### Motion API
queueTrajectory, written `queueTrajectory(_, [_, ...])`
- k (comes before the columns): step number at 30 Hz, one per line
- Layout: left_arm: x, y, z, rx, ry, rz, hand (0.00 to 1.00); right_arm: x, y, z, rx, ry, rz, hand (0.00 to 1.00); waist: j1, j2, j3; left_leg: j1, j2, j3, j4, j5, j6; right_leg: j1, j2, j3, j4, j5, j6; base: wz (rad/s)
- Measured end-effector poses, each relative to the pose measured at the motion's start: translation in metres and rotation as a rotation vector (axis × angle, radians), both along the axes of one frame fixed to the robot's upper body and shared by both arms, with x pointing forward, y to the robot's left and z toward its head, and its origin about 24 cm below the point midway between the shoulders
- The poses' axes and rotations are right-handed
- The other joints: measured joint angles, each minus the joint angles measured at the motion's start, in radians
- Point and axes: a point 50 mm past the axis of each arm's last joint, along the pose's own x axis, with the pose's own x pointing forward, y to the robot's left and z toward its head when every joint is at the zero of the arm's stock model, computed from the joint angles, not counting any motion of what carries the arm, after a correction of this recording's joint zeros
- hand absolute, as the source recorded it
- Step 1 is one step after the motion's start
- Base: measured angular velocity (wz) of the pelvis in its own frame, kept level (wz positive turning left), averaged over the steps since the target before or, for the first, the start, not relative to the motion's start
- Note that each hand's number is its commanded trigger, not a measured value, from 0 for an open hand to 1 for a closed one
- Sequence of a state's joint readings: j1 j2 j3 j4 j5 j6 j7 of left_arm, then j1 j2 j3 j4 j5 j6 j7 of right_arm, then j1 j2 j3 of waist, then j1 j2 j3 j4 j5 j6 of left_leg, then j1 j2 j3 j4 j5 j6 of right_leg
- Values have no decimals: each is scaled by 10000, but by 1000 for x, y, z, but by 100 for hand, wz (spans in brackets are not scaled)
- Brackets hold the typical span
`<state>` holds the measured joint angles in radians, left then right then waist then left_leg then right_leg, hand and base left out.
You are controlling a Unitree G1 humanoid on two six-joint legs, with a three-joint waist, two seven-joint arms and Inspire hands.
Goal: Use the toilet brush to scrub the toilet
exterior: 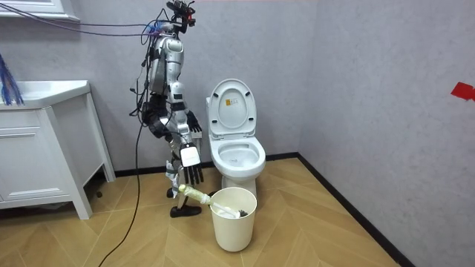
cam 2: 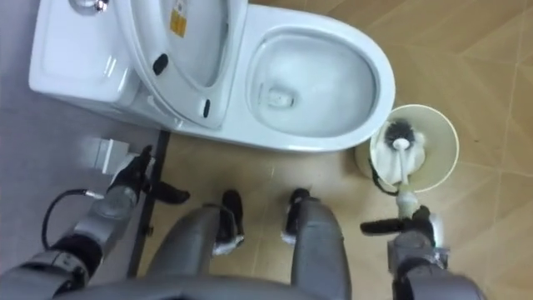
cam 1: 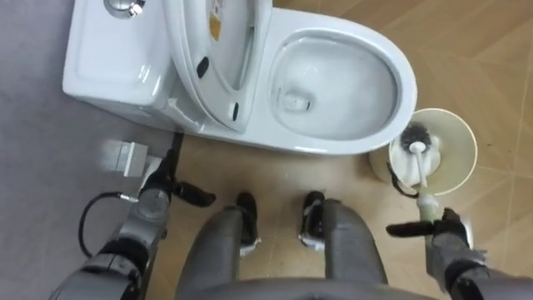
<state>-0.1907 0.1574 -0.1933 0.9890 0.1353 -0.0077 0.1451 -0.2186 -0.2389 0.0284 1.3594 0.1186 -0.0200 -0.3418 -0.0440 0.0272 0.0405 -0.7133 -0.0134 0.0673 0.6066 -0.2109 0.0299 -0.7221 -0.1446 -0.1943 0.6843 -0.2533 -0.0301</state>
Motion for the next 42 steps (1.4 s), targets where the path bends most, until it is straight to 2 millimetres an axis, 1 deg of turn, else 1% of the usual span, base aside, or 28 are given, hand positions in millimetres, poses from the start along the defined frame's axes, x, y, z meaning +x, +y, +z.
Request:
queueTrajectory(2, [3, -1, 3, -33, -226, -65, 0, 8, -3, 5, -164, -219, 27, 0, 6, 14, -5, -396, 10, -7, 218, -1, 12, -372, -17, -2, 181, 10, -9, 0])
queueTrajectory(3, [5, -3, 5, 12, -347, -252, 0, 16, -6, 9, -260, -401, 56, 0, 12, 18, -9, -622, 8, -7, 328, 14, 27, -598, -42, -4, 298, 32, -36, 0])
queueTrajectory(4, [7, -5, 8, 32, -520, -443, 0, 20, -10, 13, -382, -492, 65, 0, 83, 16, -8, -831, 8, -6, 449, 14, 29, -812, -59, 3, 418, 45, -60, 4])
queueTrajectory(6, [11, -10, 11, 131, -703, -704, 0, 23, -17, 17, -594, -553, -52, 0, 163, 15, -6, -1136, -3, -5, 644, 11, 36, -1097, -108, 17, 632, 30, -85, 2])
queueTrajectory(8, [17, -15, 17, 81, -1072, -925, 0, 31, -27, 26, -896, -784, -56, 0, 243, 18, -4, -1680, -4, -7, 1029, -26, 76, -1613, -189, 4, 1024, -64, -123, 9])
queueTrajectory(11, [25, -19, 24, 51, -1452, -1188, 0, 39, -35, 34, -1312, -990, 61, 0, 305, 16, 4, -2277, -11, -38, 1477, -74, 89, -2179, -273, -28, 1480, -169, -174, 11])
queueTrajectory(15, [31, -25, 32, -194, -1851, -1287, 0, 47, -36, 40, -1628, -1220, 167, 0, 369, 25, 22, -2844, 2, -38, 1973, -208, 70, -2735, -340, -13, 1996, -342, -229, 3])
queueTrajectory(18, [38, -33, 38, -234, -2232, -1704, 0, 49, -41, 44, -2065, -1249, 326, 0, 500, 18, 31, -3366, -9, -19, 2282, -286, 15, -3299, -465, -4, 2401, -449, -288, 7])
queueTrajectory(21, [42, -34, 44, -143, -2607, -1779, 0, 56, -40, 49, -2200, -1505, 391, 0, 517, 24, 37, -3777, -11, -23, 2486, -302, -1, -3715, -463, 15, 2622, -498, -353, 1])
queueTrajectory(23, [44, -35, 47, -172, -2763, -1825, 0, 59, -41, 51, -2286, -1589, 367, 0, 518, 29, 66, -3949, 1, -24, 2624, -369, -52, -3897, -461, 46, 2788, -569, -381, 0])
queueTrajectory(26, [45, -37, 50, -205, -2929, -1937, 0, 63, -45, 56, -2440, -1713, 440, 0, 526, 30, 69, -4222, 2, -12, 2729, -386, -70, -4205, -487, 69, 2949, -614, -433, 0])
queueTrajectory(33, [55, -40, 62, -85, -3404, -2287, 0, 70, -46, 61, -2507, -1847, 560, 0, 520, 75, 98, -4751, 8, -69, 3056, -469, -115, -4726, -523, 39, 3297, -753, -531, 2])
queueTrajectory(35, [56, -42, 63, -57, -3433, -2368, 0, 68, -45, 59, -2418, -1754, 525, 0, 514, 138, 132, -4871, 9, -109, 3291, -602, -124, -4792, -601, -16, 3495, -864, -572, 0])
queueTrajectory(38, [57, -43, 63, -28, -3456, -2486, 0, 64, -45, 56, -2224, -1437, 660, 0, 517, 268, 169, -5017, 4, -149, 3468, -703, -100, -4893, -603, -42, 3630, -976, -546, 4])
queueTrajectory(42, [57, -42, 67, 168, -3554, -2808, 0, 62, -44, 53, -1888, -1263, 610, 0, 539, 336, 155, -5384, -6, -117, 3778, -826, -71, -5255, -655, -10, 3938, -1076, -557, 0])
